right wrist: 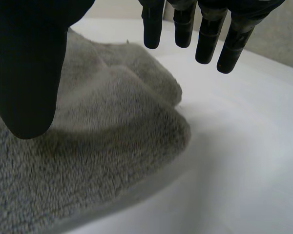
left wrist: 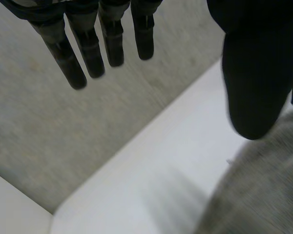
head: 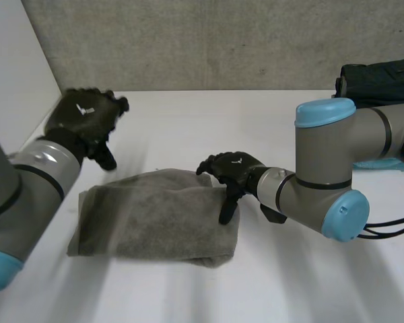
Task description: Fold the laundry.
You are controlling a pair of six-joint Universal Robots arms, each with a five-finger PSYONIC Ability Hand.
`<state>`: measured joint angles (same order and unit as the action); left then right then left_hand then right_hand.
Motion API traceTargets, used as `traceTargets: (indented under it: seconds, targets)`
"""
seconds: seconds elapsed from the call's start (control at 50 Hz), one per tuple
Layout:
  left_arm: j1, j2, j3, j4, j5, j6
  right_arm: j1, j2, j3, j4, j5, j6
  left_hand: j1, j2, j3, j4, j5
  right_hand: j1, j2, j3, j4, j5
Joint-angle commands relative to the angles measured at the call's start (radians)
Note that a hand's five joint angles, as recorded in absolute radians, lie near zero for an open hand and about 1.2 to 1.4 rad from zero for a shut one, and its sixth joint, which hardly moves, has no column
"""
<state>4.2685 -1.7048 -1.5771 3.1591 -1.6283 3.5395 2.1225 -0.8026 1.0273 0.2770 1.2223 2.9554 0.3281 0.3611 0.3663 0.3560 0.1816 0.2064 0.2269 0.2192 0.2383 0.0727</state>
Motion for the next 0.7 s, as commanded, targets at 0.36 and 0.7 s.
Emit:
traceTargets:
  seconds: [0.36,0.7]
  targets:
    - [0.062,-0.375,0.039,-0.005,-0.001,0.002,0.002,-0.148,0.207,-0.127,0.082,-0.067,0.091,0.058,0.053,0.063,0.063,0.075,0.055,0.062,0.043,0.034]
    - [0.024,-0.126,0.046,0.01,-0.011,0.032,-0.078,-0.155,0.221,-0.119,0.086,-0.036,1.068,1.035,1.03,1.04,1.04,-0.03,-0.051,-0.043,-0.062,-0.071]
